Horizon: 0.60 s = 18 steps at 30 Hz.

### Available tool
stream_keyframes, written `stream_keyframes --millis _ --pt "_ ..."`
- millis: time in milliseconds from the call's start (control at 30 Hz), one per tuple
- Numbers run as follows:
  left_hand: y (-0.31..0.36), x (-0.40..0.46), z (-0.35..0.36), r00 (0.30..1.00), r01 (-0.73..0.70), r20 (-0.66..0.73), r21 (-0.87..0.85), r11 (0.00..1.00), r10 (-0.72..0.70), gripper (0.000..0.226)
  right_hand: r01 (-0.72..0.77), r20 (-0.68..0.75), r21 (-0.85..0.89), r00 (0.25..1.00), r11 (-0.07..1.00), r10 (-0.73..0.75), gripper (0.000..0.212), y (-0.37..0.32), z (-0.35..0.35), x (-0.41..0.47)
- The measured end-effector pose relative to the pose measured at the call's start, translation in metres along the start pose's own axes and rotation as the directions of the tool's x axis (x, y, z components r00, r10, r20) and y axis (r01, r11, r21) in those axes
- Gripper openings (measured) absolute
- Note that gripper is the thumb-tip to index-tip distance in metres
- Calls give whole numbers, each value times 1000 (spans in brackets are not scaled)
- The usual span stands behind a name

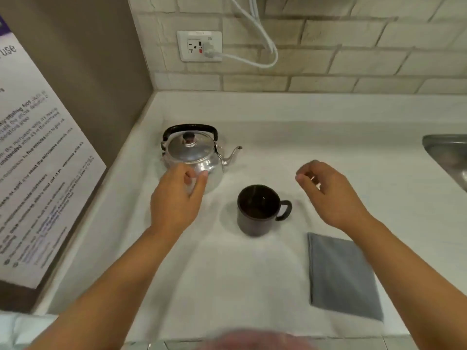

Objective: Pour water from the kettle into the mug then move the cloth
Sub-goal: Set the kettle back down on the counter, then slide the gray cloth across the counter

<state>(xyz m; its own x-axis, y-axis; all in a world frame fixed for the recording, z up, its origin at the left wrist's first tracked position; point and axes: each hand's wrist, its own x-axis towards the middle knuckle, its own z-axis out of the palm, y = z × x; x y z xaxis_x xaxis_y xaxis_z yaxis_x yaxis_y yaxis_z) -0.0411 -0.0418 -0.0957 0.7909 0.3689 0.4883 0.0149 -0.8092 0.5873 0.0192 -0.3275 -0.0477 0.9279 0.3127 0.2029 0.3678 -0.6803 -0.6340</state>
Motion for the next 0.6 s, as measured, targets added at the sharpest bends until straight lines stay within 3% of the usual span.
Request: stream_keyframes --millis 100,200,300,367,500,533,600 --pt "-5 -63 11 983 11 180 66 998 -23 30 -125 -29 -194 992 973 122 25 38 5 -75" --pt "-10 -100 21 926 -42 375 220 975 -45 49 -94 227 -403 953 910 199 58 63 26 -138" --pt "-13 -103 24 902 -77 430 255 964 -42 57 -18 321 -391 934 920 154 63 85 34 -141" --pt "-12 -101 24 893 -78 447 258 963 -47 58 -23 293 -424 942 905 161 60 102 30 -106" --pt "-11 -102 22 894 -70 445 251 965 -51 60 -219 106 -564 937 796 333 61 117 40 -6" --pt "-11 -103 22 897 -65 439 251 966 -54 59 -158 170 -587 935 794 311 62 111 51 10" --pt "-13 -103 22 899 -61 433 258 964 -59 59 175 432 -516 898 838 78 64 99 69 25"
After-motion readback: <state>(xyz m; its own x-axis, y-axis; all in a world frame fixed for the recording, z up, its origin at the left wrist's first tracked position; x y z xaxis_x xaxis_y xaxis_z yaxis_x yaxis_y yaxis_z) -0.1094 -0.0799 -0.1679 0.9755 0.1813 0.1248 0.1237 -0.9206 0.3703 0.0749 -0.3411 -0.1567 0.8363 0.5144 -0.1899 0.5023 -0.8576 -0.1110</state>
